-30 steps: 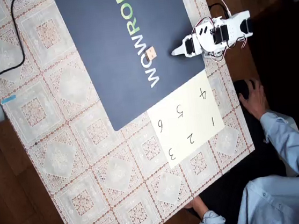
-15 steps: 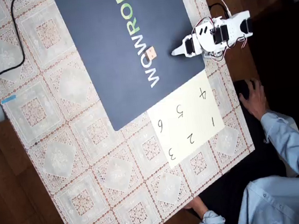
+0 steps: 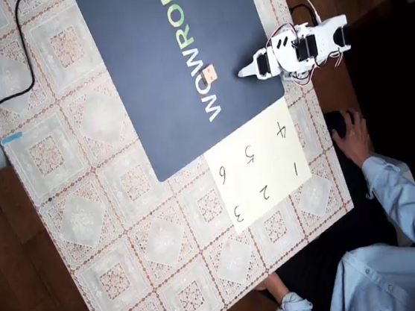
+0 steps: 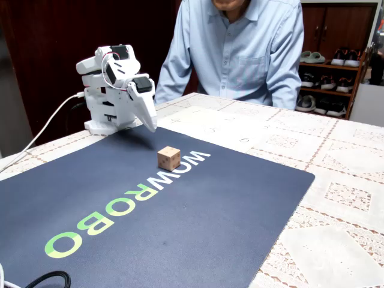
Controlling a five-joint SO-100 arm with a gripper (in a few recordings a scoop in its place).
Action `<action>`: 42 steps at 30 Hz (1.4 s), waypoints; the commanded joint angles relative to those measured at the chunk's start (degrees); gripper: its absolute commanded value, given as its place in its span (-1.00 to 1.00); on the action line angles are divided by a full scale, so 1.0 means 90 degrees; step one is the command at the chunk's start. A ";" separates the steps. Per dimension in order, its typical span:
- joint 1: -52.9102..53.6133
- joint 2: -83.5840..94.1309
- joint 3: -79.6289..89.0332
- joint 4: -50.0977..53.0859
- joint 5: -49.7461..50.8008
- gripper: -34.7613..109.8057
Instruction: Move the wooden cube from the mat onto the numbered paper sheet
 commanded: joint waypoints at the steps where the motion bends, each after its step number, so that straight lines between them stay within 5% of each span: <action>1: 0.0039 0.0049 0.0039 -0.0059 -0.0039 -0.52; 37: 0.0439 0.0049 0.0000 0.0010 0.0098 -0.52; 39: 0.0469 -0.0068 -0.0195 0.0107 -0.0635 -0.38; 40: 0.0449 -0.0244 -0.0361 0.0020 -0.1846 -0.09; 42: 0.0459 -0.0791 -0.0820 -0.0107 -0.1641 0.07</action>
